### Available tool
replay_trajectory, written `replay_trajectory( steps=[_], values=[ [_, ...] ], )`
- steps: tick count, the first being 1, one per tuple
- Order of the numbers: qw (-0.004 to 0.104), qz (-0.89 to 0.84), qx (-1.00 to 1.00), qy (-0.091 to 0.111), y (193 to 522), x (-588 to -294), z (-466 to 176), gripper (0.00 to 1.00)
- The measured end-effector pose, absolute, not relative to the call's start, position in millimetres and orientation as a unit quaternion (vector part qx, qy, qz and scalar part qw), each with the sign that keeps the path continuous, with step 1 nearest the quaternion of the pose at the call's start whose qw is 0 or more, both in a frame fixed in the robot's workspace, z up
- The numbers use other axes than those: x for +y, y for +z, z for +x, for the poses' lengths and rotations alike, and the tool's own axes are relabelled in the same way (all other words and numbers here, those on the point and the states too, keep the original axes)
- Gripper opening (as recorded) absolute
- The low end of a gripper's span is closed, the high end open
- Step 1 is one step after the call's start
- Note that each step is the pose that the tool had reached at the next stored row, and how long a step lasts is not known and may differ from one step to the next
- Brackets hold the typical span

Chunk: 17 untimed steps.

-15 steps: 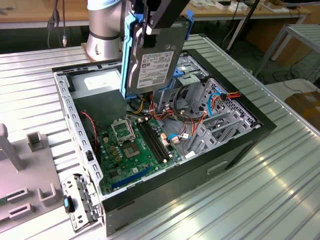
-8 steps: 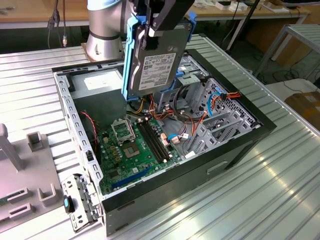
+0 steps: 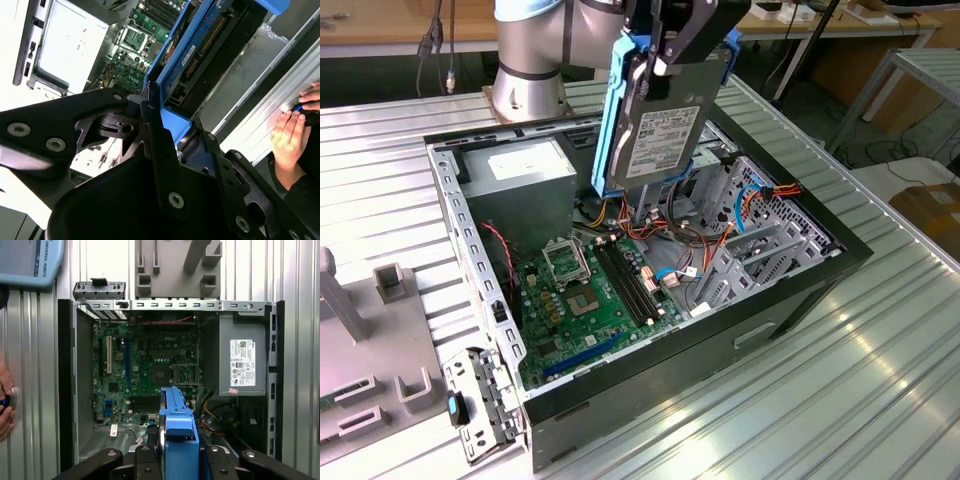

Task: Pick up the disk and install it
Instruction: 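Insert the disk into the insertion slot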

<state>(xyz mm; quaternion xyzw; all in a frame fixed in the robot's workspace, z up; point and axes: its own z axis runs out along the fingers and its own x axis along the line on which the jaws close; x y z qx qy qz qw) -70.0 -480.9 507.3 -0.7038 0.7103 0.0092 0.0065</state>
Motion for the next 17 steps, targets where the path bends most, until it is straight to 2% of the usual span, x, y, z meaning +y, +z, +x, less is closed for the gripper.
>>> replay_trajectory(
  steps=[5,12,17],
  values=[
    [0.006,-0.704,0.71,0.009,506,-484,-47,0.37],
    [0.007,-0.704,0.71,0.009,501,-529,-41,0.37],
    [0.007,-0.704,0.71,0.009,498,-538,-16,0.37]
  ],
)
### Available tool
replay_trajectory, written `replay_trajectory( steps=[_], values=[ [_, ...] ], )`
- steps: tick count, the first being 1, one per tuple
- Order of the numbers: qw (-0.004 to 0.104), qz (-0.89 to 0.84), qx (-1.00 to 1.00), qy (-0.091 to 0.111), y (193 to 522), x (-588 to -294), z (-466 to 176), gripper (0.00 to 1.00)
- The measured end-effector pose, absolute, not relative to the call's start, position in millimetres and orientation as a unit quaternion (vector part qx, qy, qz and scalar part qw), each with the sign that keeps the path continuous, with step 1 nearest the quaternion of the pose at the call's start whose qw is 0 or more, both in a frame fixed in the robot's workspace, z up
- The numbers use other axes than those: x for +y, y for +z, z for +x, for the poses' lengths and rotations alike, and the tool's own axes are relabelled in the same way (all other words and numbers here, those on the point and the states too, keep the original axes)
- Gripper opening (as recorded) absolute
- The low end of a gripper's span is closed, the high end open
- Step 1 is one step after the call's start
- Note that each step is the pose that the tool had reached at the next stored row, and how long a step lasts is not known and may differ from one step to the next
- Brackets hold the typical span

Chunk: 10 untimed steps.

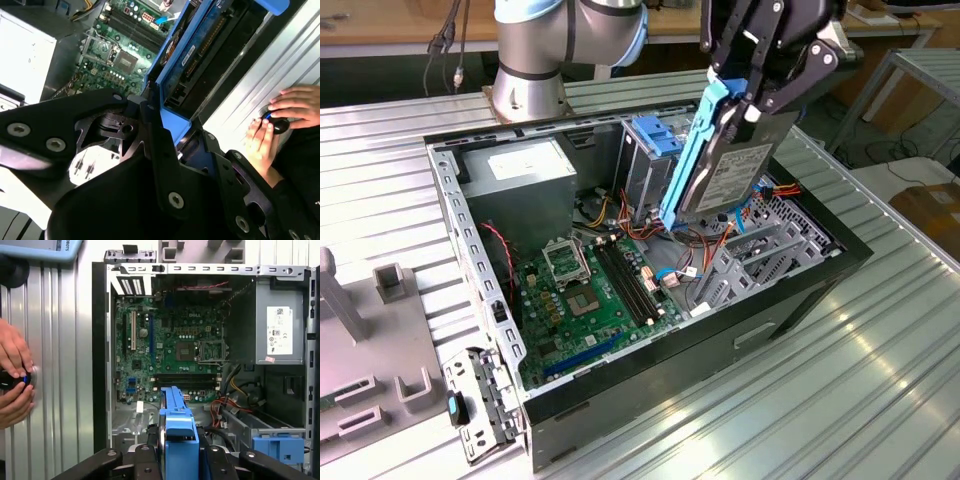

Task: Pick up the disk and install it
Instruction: 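Insert the disk into the insertion slot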

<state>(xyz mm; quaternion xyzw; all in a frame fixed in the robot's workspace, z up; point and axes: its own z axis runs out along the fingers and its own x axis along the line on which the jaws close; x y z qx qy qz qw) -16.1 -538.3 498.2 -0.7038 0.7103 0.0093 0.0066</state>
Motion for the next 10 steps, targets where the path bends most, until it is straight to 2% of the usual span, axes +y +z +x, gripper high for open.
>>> replay_trajectory(
  steps=[4,10],
  values=[
    [0.007,-0.704,0.71,0.009,493,-554,-2,0.37],
    [0.007,-0.704,0.71,0.009,491,-556,8,0.37]
  ],
)
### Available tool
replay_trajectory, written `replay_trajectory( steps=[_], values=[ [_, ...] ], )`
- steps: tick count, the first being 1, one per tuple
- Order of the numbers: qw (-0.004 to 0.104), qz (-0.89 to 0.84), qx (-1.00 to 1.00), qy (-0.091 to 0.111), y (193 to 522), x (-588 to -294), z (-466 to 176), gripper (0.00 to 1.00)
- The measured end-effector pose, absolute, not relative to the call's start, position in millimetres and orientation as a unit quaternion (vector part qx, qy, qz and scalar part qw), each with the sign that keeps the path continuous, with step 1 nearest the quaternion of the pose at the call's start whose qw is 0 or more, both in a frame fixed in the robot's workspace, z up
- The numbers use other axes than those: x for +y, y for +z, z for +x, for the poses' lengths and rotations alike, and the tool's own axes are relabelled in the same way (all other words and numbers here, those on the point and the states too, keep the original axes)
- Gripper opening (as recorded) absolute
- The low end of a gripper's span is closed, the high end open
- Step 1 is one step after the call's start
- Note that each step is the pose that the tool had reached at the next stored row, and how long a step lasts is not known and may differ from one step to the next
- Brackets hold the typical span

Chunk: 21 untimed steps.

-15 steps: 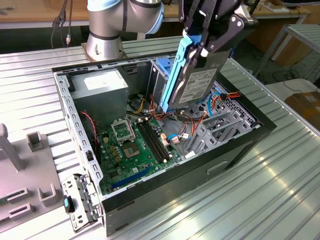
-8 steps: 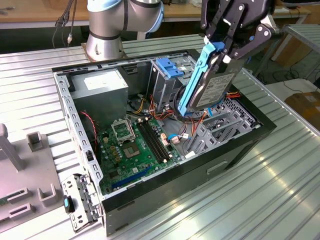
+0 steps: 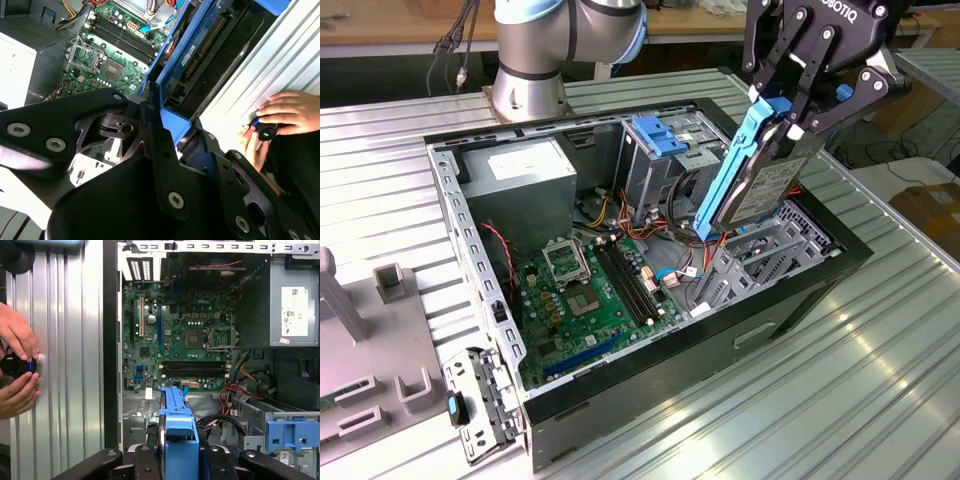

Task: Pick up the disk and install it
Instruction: 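Insert the disk into the insertion slot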

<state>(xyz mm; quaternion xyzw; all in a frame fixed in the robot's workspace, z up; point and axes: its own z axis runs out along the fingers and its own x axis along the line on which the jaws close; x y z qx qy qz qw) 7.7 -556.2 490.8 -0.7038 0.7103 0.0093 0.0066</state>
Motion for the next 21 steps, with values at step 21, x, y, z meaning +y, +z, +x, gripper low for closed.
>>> replay_trajectory(
  steps=[21],
  values=[
    [0.007,-0.704,0.71,0.009,468,-566,61,0.37]
  ],
)
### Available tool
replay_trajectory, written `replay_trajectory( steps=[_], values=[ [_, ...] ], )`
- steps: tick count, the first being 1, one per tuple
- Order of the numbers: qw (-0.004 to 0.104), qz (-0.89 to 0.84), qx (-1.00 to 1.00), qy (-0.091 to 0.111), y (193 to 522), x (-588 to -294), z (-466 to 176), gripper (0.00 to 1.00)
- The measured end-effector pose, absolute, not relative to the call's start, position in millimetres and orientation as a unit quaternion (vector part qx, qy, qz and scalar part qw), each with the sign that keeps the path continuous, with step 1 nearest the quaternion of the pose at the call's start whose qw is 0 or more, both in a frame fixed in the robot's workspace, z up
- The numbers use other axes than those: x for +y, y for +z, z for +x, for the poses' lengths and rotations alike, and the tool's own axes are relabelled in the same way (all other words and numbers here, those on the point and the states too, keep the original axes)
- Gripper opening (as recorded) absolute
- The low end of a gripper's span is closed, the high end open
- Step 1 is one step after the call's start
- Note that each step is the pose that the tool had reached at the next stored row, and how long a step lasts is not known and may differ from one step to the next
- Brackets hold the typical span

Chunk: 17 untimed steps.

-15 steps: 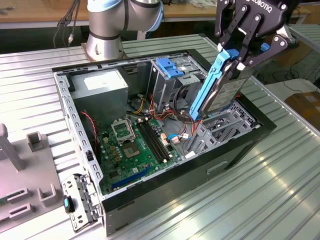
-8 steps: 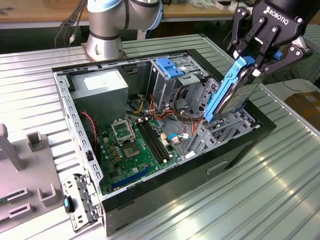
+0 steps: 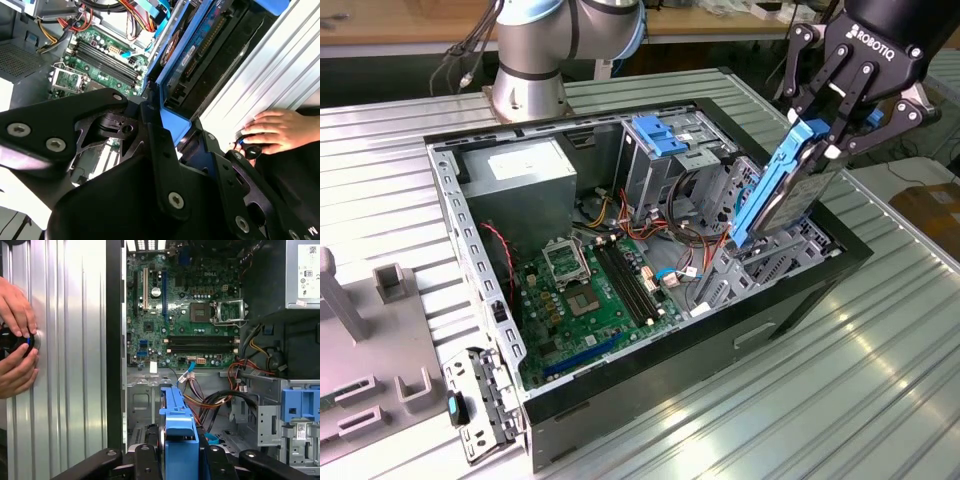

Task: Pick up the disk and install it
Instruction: 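Insert the disk into the insertion slot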

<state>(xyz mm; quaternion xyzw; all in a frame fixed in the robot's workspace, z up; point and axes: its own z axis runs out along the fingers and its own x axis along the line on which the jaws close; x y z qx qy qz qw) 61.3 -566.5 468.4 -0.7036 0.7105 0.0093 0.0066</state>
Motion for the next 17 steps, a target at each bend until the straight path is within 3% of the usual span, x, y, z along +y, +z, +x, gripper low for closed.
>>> replay_trajectory(
  steps=[17],
  values=[
    [0.007,-0.703,0.711,0.009,449,-569,63,0.37]
  ],
)
